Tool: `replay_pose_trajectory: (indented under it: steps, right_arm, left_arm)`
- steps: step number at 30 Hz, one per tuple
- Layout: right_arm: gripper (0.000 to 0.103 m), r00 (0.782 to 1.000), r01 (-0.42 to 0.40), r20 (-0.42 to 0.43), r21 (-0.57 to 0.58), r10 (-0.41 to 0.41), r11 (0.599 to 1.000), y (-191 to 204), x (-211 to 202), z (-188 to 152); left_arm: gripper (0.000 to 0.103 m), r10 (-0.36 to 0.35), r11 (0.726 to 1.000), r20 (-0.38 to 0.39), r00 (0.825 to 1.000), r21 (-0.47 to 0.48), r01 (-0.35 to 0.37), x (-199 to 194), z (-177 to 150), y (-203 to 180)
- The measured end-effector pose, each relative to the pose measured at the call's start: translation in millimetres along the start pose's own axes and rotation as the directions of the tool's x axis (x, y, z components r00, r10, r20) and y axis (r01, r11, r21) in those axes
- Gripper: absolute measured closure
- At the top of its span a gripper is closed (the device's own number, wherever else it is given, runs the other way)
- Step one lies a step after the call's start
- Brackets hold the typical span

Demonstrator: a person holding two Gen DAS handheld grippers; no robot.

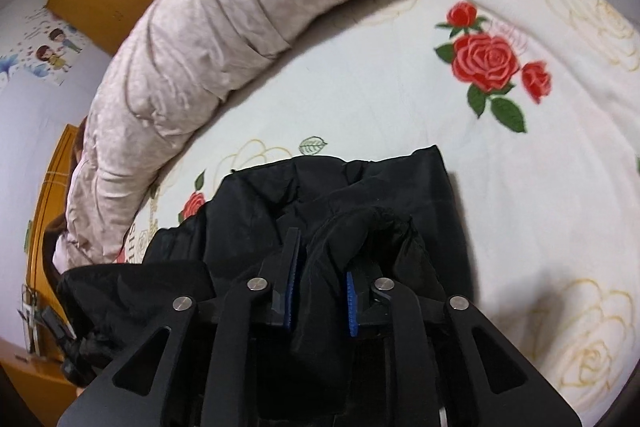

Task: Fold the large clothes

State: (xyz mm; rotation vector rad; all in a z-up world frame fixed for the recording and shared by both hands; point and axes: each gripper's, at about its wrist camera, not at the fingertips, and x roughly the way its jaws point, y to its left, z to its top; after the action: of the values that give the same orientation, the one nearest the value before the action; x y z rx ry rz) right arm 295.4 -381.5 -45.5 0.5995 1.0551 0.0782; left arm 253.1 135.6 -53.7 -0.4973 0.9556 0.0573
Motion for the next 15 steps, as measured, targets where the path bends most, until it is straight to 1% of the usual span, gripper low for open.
replay_pose_trajectory:
  steps: [1, 2, 3, 4, 5, 6, 8, 9, 11, 13, 15]
  right_arm:
    - [0.072, 1.000, -0.027, 0.001, 0.007, 0.027, 1.000, -1.7, -0.9, 2.1]
    - [0.060, 0.998, -0.067, 0.006, 0.013, 0.067, 0.998, -3.0, -5.0, 3.9]
    - [0.052, 0.994, -0.104, 0.014, 0.020, 0.104, 0.994, -3.6, -9.3, 5.5]
    - [0.038, 0.989, -0.146, 0.025, 0.028, 0.145, 0.989, -4.2, -15.0, 7.1]
    - [0.031, 0.981, -0.190, 0.038, 0.035, 0.188, 0.981, -5.8, -21.9, 8.5]
    - [0.030, 0.973, -0.225, 0.054, 0.039, 0.223, 0.974, -7.2, -29.3, 9.2]
    - [0.028, 0.962, -0.261, 0.093, 0.022, 0.258, 0.965, -8.7, -42.5, 8.0]
    - [0.027, 0.959, -0.262, 0.116, 0.004, 0.260, 0.965, -7.7, -46.5, 7.6]
    - [0.026, 0.954, -0.240, 0.174, -0.056, 0.246, 0.969, -4.9, -55.9, 4.3]
    - [0.026, 0.954, -0.214, 0.194, -0.089, 0.228, 0.973, -3.6, -56.1, 2.8]
    - [0.026, 0.960, -0.177, 0.196, -0.122, 0.198, 0.977, -3.3, -51.2, 1.4]
  left_arm:
    - [0.074, -0.006, 1.000, -0.004, 1.000, -0.005, 0.006, 2.0, 0.7, -0.3]
    - [0.070, -0.018, 1.000, -0.005, 1.000, -0.010, 0.018, 2.3, 2.4, -0.5]
    - [0.068, -0.034, 0.999, -0.003, 0.999, -0.017, 0.034, 0.7, 3.8, -0.2]
    - [0.061, -0.056, 0.998, 0.007, 0.998, -0.025, 0.057, -2.3, 5.6, 0.5]
    - [0.054, -0.076, 0.997, 0.018, 0.997, -0.029, 0.077, -5.4, 7.6, 0.5]
    - [0.050, -0.092, 0.995, 0.030, 0.995, -0.032, 0.092, -8.5, 10.4, 0.0]
    - [0.035, -0.127, 0.990, 0.057, 0.990, -0.052, 0.130, -17.5, 15.2, -0.6]
    - [0.031, -0.141, 0.987, 0.077, 0.987, -0.066, 0.146, -22.4, 18.3, -0.9]
    - [0.018, -0.160, 0.982, 0.127, 0.979, -0.081, 0.171, -35.3, 23.4, -1.4]
    - [0.014, -0.164, 0.983, 0.197, 0.967, -0.055, 0.177, -51.9, 28.9, -3.8]
    - [0.013, -0.156, 0.986, 0.218, 0.963, -0.029, 0.167, -61.7, 33.6, -5.6]
